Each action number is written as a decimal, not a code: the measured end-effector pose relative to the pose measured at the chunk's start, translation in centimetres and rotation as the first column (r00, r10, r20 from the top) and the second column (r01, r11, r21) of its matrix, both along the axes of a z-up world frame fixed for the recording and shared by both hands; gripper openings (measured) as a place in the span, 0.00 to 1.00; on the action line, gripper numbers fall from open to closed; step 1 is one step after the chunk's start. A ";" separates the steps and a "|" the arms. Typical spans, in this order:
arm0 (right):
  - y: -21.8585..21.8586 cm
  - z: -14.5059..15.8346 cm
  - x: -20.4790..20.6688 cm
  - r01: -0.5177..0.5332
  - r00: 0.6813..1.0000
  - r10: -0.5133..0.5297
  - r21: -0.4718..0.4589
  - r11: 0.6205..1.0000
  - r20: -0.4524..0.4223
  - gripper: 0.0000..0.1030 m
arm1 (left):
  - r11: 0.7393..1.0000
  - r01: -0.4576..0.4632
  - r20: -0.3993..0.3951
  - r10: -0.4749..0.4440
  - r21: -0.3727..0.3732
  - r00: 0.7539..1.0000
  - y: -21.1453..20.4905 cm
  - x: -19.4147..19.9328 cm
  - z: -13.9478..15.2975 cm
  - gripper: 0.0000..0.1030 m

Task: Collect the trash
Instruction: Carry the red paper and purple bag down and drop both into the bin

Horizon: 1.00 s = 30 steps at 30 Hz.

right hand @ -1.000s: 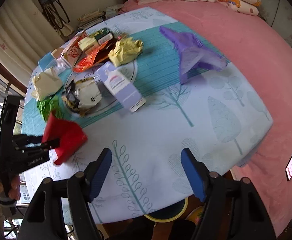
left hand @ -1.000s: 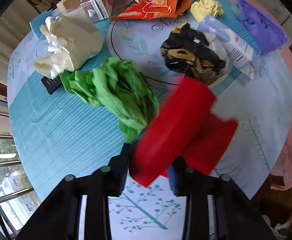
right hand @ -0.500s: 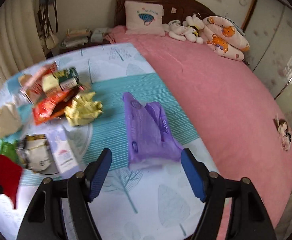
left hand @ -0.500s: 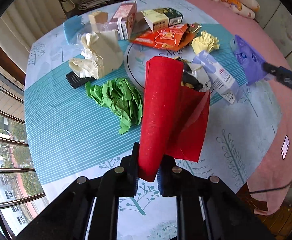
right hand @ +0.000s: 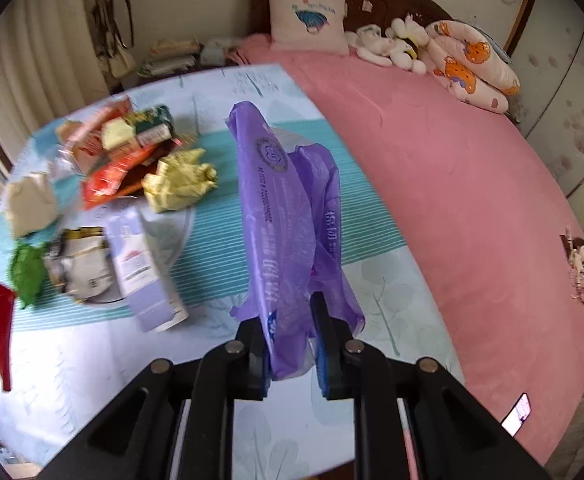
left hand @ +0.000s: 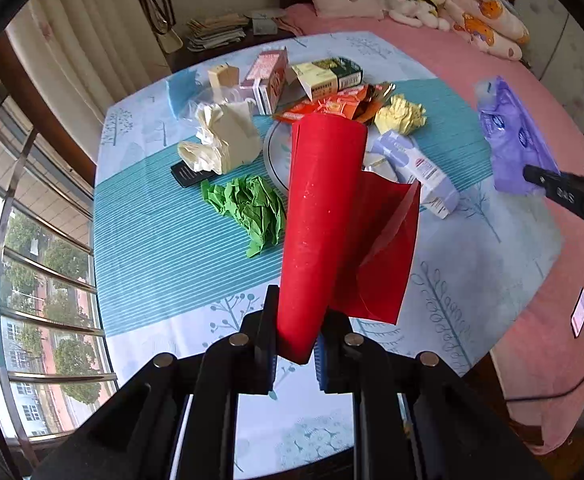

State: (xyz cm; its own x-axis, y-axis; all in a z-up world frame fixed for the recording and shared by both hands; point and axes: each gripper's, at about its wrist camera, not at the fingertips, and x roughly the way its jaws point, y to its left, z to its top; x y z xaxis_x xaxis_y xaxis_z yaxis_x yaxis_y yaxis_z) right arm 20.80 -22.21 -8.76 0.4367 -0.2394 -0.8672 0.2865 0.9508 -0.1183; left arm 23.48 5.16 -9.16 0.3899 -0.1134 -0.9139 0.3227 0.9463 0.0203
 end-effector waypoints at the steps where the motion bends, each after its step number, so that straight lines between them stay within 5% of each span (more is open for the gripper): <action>1: 0.0 0.9 -0.9 -0.013 1.000 0.012 0.020 1.000 0.021 0.15 | 1.000 -0.018 0.011 0.018 -0.007 1.000 0.1 -0.6 0.6 0.12; 8: 0.8 6.5 -9.6 -0.243 0.966 0.215 0.224 0.944 0.143 0.15 | 0.981 -0.185 0.077 0.189 -0.065 0.979 -1.0 -8.5 4.3 0.12; 14: 1.4 7.0 -17.2 -0.484 0.875 0.453 0.267 0.833 0.172 0.15 | 0.950 -0.301 0.107 0.309 -0.088 0.945 -3.7 -17.9 4.6 0.12; 22: 1.3 0.8 -22.1 -0.513 0.830 0.557 0.405 0.757 0.010 0.15 | 0.940 -0.342 -0.013 0.342 0.007 0.940 -6.4 -24.8 -0.3 0.12; 30: 3.2 -10.2 -25.1 -0.420 0.821 0.543 0.457 0.784 -0.177 0.15 | 0.945 -0.314 -0.177 0.326 0.093 0.928 -7.5 -26.4 -11.1 0.12</action>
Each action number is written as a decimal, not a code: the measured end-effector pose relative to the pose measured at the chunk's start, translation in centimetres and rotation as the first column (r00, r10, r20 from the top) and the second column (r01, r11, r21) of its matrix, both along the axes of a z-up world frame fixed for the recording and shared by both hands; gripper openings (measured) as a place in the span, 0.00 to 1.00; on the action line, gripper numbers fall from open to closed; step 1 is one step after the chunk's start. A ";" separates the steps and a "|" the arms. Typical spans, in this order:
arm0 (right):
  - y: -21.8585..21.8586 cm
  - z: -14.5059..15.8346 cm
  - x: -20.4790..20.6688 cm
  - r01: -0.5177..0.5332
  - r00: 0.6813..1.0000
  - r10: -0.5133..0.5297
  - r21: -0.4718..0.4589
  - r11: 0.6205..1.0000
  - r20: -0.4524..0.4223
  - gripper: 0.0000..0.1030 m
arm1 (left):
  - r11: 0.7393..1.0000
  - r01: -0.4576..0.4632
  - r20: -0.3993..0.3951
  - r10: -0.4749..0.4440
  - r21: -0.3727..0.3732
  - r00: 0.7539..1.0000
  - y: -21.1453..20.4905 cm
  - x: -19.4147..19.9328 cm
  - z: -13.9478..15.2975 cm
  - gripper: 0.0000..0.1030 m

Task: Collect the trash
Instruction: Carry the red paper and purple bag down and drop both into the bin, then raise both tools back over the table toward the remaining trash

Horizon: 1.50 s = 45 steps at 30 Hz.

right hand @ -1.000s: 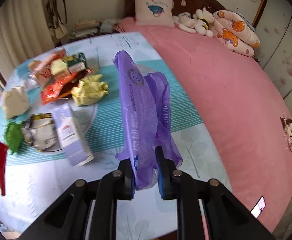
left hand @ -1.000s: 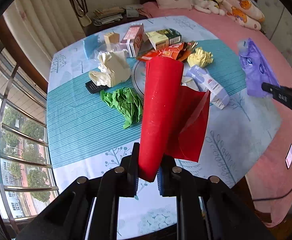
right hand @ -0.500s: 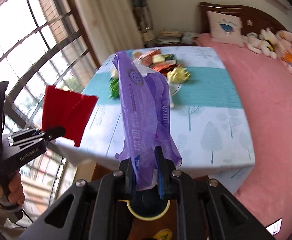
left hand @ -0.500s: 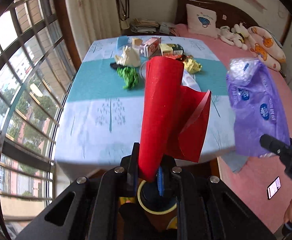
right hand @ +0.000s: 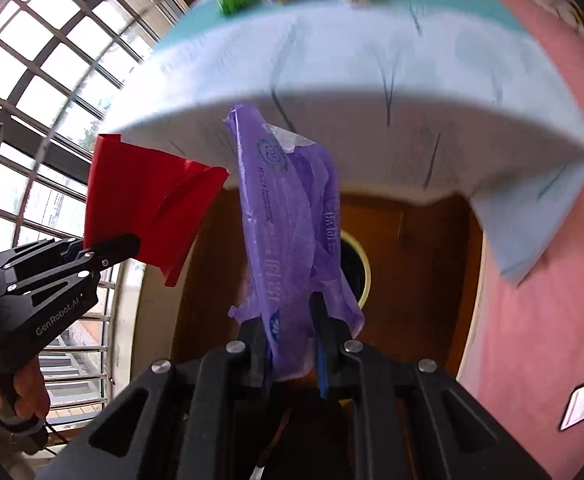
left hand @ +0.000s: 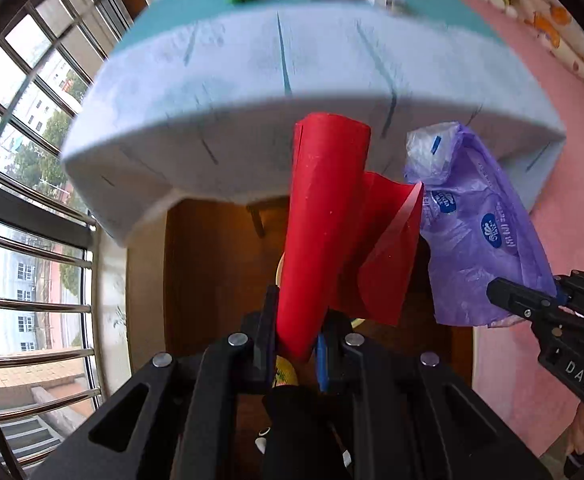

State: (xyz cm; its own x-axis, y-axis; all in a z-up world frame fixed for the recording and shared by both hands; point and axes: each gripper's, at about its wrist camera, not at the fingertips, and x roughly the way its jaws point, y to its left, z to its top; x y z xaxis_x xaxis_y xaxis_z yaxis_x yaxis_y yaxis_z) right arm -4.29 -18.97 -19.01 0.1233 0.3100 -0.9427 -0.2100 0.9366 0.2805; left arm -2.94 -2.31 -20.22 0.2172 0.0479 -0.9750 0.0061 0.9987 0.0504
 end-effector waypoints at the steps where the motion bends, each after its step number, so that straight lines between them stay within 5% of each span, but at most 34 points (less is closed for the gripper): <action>1: 0.2 -1.5 -0.4 0.000 1.000 0.000 -0.013 1.000 -0.013 0.15 | 1.000 0.006 -0.013 -0.006 0.002 1.000 -0.1 -0.1 -1.6 0.12; 13: 2.3 -23.9 -0.6 0.057 0.990 -0.068 -0.095 0.994 -0.122 0.22 | 0.996 0.085 -0.094 -0.082 0.032 0.992 -1.5 1.3 -23.1 0.16; 15: 1.9 -26.8 -0.3 0.104 0.986 -0.114 -0.090 0.991 -0.118 0.31 | 0.995 0.098 -0.086 -0.095 0.034 0.992 -1.7 1.6 -25.6 0.26; 17: 1.5 -28.5 -0.3 0.156 0.979 -0.164 -0.072 0.985 -0.123 0.43 | 0.993 0.117 -0.091 -0.114 0.029 0.989 -1.6 2.0 -27.8 0.63; 19: 1.4 -30.2 -1.0 0.202 0.969 -0.209 -0.065 0.977 -0.128 0.51 | 0.992 0.120 -0.081 -0.118 0.026 0.990 -1.7 2.6 -28.8 0.80; 23: 1.5 -30.7 -1.1 0.236 0.966 -0.243 -0.080 0.969 -0.094 0.60 | 0.992 0.123 -0.070 -0.122 0.018 0.990 -1.2 3.0 -29.8 0.86; 32: 1.8 -25.4 -1.1 0.238 0.968 -0.244 -0.078 0.968 -0.066 0.61 | 0.992 0.124 -0.020 -0.124 0.002 0.992 1.6 3.3 -24.2 0.86; 39: 1.5 -14.7 -1.9 0.195 0.980 -0.198 -0.068 0.978 -0.034 0.61 | 0.992 0.124 -0.034 -0.123 0.033 0.992 2.3 2.4 -13.2 0.86; 45: 1.0 -4.0 -1.7 0.132 0.991 -0.131 -0.060 0.989 0.024 0.61 | 0.991 0.092 0.063 -0.098 0.096 0.993 2.8 2.4 -1.1 0.86</action>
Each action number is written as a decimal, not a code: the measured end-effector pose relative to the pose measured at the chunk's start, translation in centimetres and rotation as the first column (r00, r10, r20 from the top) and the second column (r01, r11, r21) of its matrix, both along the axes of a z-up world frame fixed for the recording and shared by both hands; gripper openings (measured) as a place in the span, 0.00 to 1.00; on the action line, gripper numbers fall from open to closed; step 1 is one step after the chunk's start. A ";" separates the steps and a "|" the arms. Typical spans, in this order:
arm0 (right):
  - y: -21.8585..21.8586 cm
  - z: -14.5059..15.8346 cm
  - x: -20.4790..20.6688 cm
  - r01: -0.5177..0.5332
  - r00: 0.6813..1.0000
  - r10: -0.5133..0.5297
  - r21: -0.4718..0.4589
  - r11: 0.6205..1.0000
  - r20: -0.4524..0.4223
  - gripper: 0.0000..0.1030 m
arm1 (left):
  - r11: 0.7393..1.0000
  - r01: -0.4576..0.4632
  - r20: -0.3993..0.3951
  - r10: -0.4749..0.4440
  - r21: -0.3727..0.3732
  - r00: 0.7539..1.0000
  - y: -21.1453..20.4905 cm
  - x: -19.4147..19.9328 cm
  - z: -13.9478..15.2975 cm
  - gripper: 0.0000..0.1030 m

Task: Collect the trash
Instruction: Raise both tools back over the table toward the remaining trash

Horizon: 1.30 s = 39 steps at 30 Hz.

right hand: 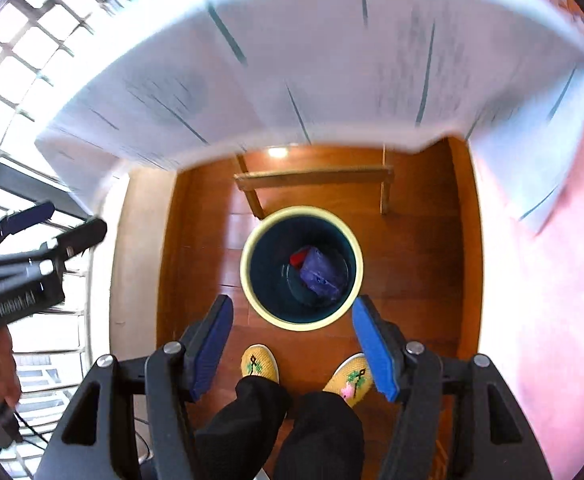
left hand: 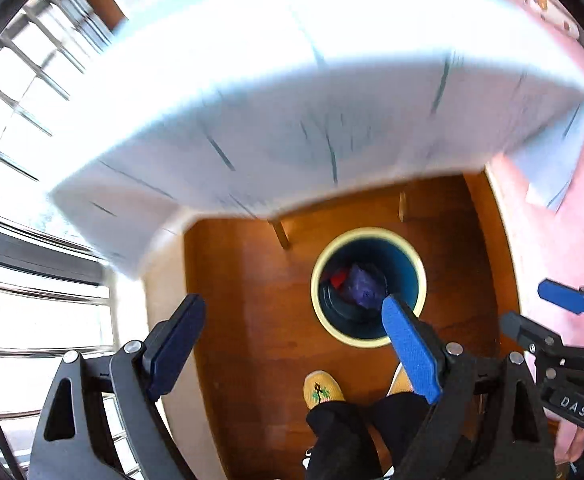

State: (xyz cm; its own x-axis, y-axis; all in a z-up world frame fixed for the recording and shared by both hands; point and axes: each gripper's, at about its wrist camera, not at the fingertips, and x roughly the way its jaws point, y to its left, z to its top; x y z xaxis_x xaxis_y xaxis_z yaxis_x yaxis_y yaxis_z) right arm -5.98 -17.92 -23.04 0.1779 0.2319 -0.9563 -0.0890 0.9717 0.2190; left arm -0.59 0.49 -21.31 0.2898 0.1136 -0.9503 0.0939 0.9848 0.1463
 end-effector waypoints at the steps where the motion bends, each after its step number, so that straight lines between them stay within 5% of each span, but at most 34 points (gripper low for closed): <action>1: -0.1 2.0 0.2 -0.012 1.000 0.013 -0.006 1.000 0.012 0.61 | 1.000 -0.013 0.020 0.013 0.003 1.000 0.0 0.1 1.9 0.86; 5: -0.4 8.3 1.0 -0.064 0.996 0.063 0.006 0.998 0.063 0.61 | 0.998 -0.069 0.139 0.069 -0.006 0.988 0.3 0.5 10.3 0.86; 9: -0.4 15.2 3.0 -0.111 0.970 0.114 -0.027 0.994 0.216 0.61 | 0.991 -0.129 0.260 0.130 -0.019 0.957 0.6 0.9 17.3 0.86; 13: -0.2 20.2 4.8 -0.149 0.930 0.150 -0.028 0.988 0.337 0.61 | 0.980 -0.189 0.337 0.197 -0.055 0.921 1.8 1.8 22.2 0.86; 19: 1.3 25.7 9.1 -0.136 0.881 0.128 -0.017 0.991 0.456 0.61 | 0.980 -0.179 0.396 0.198 -0.085 0.897 2.7 4.3 25.6 0.86; 23: 3.2 25.7 13.6 -0.109 0.881 0.099 -0.005 0.994 0.462 0.61 | 0.990 -0.130 0.423 0.139 -0.050 0.895 3.5 8.1 25.1 0.86; 29: 6.4 23.7 19.6 -0.025 0.911 0.035 -0.029 0.999 0.412 0.60 | 0.990 -0.032 0.322 0.074 -0.135 0.944 6.2 16.8 21.7 0.86; 39: 10.5 14.0 30.9 0.096 0.957 -0.067 -0.092 0.991 0.281 0.60 | 0.986 0.023 0.140 0.000 -0.163 0.990 8.8 31.0 10.3 0.86</action>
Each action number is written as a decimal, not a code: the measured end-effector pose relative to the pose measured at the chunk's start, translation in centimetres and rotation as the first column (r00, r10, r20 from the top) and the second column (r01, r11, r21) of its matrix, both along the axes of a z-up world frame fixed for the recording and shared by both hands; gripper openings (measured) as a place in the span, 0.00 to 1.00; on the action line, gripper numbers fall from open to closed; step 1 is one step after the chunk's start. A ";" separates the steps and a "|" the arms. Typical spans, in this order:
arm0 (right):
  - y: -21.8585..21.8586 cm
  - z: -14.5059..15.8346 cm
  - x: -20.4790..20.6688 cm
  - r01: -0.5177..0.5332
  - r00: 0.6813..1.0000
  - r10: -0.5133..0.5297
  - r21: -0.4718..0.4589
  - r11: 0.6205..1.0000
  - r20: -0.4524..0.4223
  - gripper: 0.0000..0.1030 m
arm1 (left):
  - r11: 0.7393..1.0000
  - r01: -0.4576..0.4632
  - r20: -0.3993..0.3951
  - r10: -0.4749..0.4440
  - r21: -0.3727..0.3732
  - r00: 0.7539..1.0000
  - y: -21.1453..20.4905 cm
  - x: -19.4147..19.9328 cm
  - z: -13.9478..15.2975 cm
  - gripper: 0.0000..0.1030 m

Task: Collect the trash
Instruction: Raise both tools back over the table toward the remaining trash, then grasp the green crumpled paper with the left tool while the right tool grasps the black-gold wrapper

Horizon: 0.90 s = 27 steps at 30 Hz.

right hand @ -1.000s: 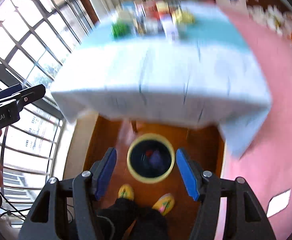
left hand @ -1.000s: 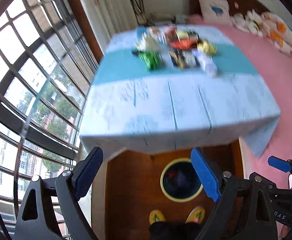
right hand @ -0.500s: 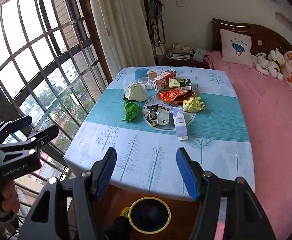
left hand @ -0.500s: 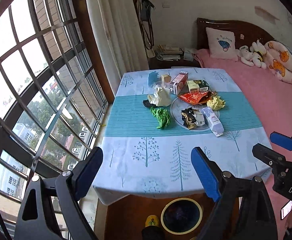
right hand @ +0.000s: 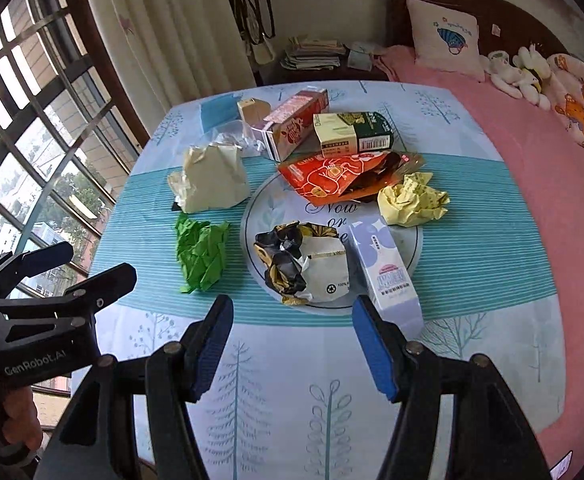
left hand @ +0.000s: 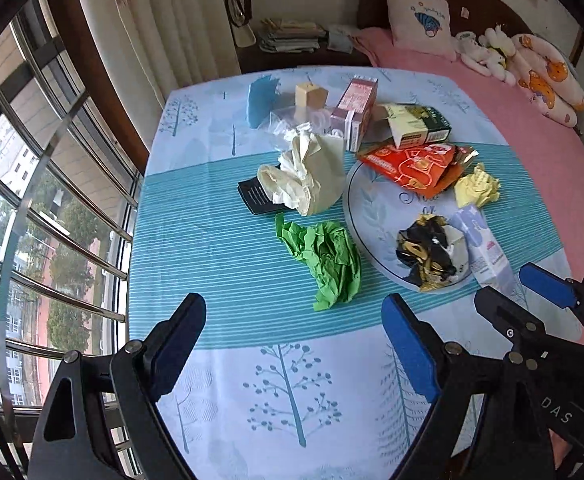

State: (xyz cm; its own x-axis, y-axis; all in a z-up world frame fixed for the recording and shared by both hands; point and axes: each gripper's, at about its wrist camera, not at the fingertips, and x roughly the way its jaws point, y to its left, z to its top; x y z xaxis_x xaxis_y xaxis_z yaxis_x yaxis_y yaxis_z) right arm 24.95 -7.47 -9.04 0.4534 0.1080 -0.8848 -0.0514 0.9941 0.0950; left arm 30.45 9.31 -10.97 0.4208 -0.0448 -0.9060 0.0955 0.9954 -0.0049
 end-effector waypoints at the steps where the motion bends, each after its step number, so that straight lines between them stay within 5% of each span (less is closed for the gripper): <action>1: 0.2 -0.7 0.6 0.007 1.000 -0.007 -0.005 1.000 -0.009 0.60 | 1.000 0.000 -0.019 -0.001 -0.015 1.000 0.2 0.9 -0.9 0.85; 10: 1.4 -6.6 4.9 0.052 0.996 -0.059 -0.105 0.993 -0.070 0.60 | 0.989 -0.012 -0.144 -0.009 -0.147 0.990 0.6 5.4 -6.3 0.85; 11: 1.4 -6.9 5.0 0.051 0.995 -0.060 -0.113 0.992 -0.075 0.57 | 0.988 -0.011 -0.153 -0.012 -0.153 0.988 0.4 5.6 -6.8 0.85; 13: 1.6 -7.9 5.2 0.040 0.993 -0.052 -0.111 0.993 -0.108 0.34 | 0.987 -0.008 -0.168 -0.019 -0.160 0.986 0.3 6.0 -7.2 0.82; 18: 1.3 -8.0 4.9 0.026 0.993 -0.033 -0.068 0.997 -0.112 0.11 | 0.980 -0.019 -0.220 -0.026 -0.197 0.975 -0.3 7.1 -8.8 0.71; 22: 0.5 -7.0 4.2 0.044 0.993 -0.041 0.025 0.999 -0.111 0.11 | 0.972 -0.031 -0.238 -0.025 -0.231 0.971 -0.6 7.6 -9.3 0.60; 24: 0.2 -6.3 4.0 0.048 0.994 -0.041 0.069 0.996 -0.104 0.14 | 0.973 -0.030 -0.235 -0.025 -0.228 0.972 -0.9 7.8 -9.3 0.46; 25: -0.1 -6.0 4.1 0.055 0.994 -0.047 0.079 0.995 -0.103 0.18 | 0.975 -0.018 -0.236 -0.036 -0.223 0.971 -1.2 7.8 -9.4 0.30; 27: 0.0 -5.5 4.3 0.074 0.992 -0.064 0.090 0.993 -0.110 0.46 | 0.975 -0.011 -0.228 -0.041 -0.220 0.973 -1.3 7.7 -9.2 0.29</action>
